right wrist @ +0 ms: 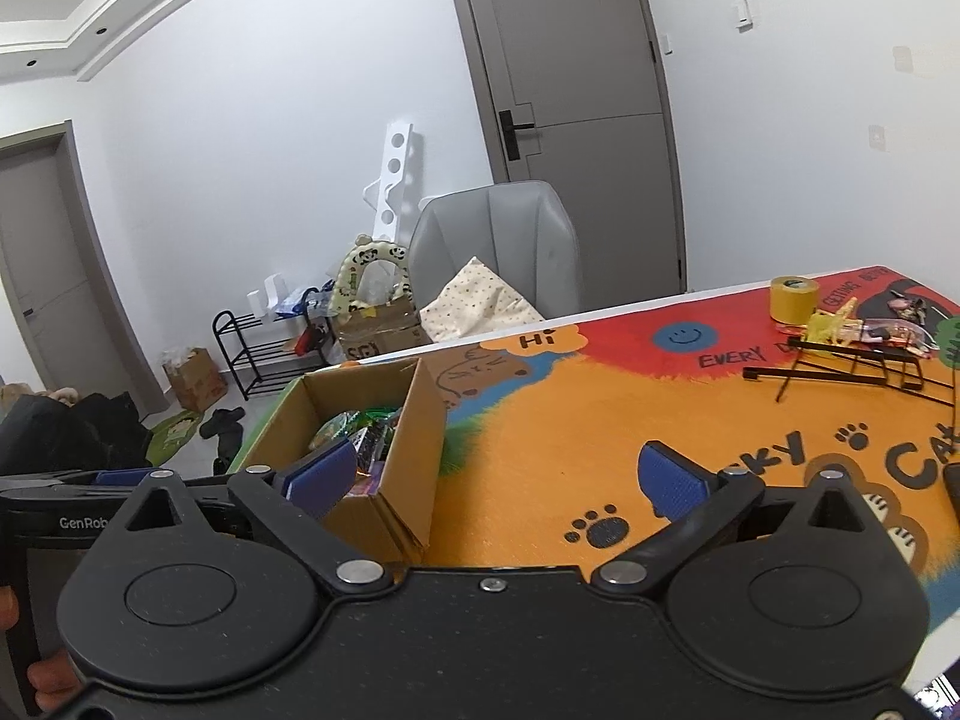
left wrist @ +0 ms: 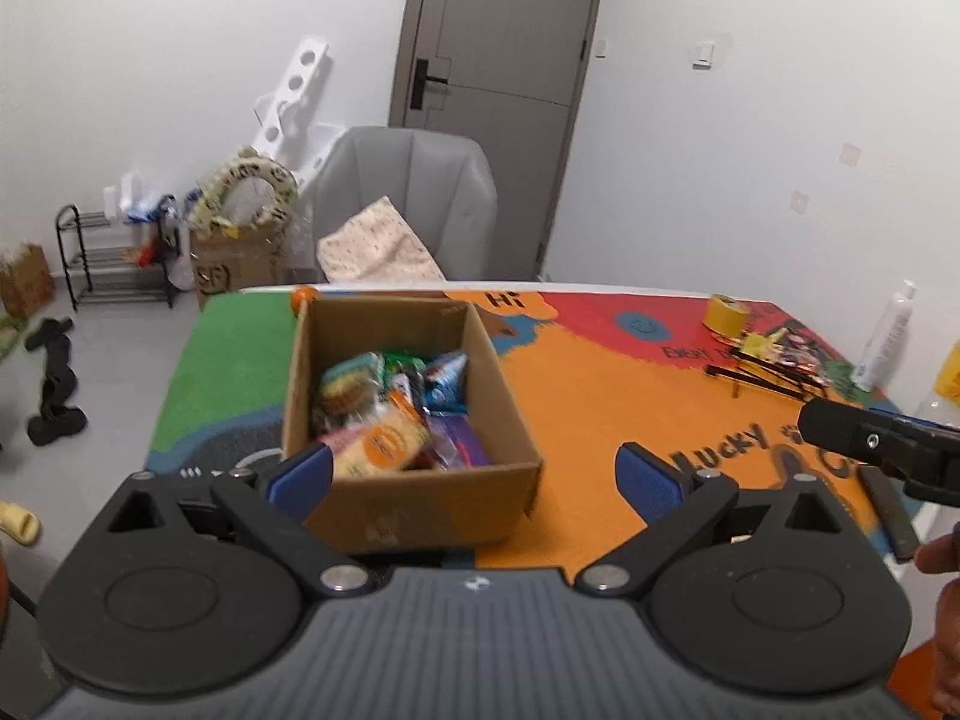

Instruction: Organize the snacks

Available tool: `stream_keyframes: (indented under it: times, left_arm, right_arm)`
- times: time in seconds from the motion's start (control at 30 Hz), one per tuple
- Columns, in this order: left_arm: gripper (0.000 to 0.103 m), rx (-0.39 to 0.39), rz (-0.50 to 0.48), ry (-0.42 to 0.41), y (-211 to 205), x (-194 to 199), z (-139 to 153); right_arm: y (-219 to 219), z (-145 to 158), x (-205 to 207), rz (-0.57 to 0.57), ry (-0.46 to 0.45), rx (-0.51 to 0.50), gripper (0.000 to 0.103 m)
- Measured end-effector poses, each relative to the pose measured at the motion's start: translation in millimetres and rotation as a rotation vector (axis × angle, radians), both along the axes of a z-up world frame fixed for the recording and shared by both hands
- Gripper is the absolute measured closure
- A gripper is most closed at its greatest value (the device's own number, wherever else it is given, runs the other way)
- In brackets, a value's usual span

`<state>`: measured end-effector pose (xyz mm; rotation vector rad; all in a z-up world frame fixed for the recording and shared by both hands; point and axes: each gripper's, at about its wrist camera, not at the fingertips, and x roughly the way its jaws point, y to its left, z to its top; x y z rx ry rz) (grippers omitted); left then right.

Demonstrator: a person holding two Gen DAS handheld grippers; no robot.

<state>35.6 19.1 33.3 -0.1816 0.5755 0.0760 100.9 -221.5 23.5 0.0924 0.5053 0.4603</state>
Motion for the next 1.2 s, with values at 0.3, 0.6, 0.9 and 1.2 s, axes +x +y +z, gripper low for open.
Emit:
stream_keyframes:
  times: [0.3,0.6,0.9,1.2]
  left_arm:
    - [0.002,0.043,-0.035,0.028,-1.8,-18.0,2.5]
    - [0.0,0.07,-0.045,0.012,-1.1,-39.9,18.3]
    - [0.0,0.093,-0.068,-0.044,-1.6,-69.5,38.5]
    - [0.0,0.082,-0.059,-0.034,7.1,-75.0,36.1]
  right_arm:
    - [-13.6,9.5,-20.4,0.011,0.001,-0.017,0.0]
    - [-24.6,28.9,-41.7,0.011,-0.02,-0.029,0.0]
    - [-31.5,37.8,-51.4,0.008,0.022,-0.044,0.0]
    - [-30.1,38.0,-59.2,0.01,0.021,-0.073,0.0]
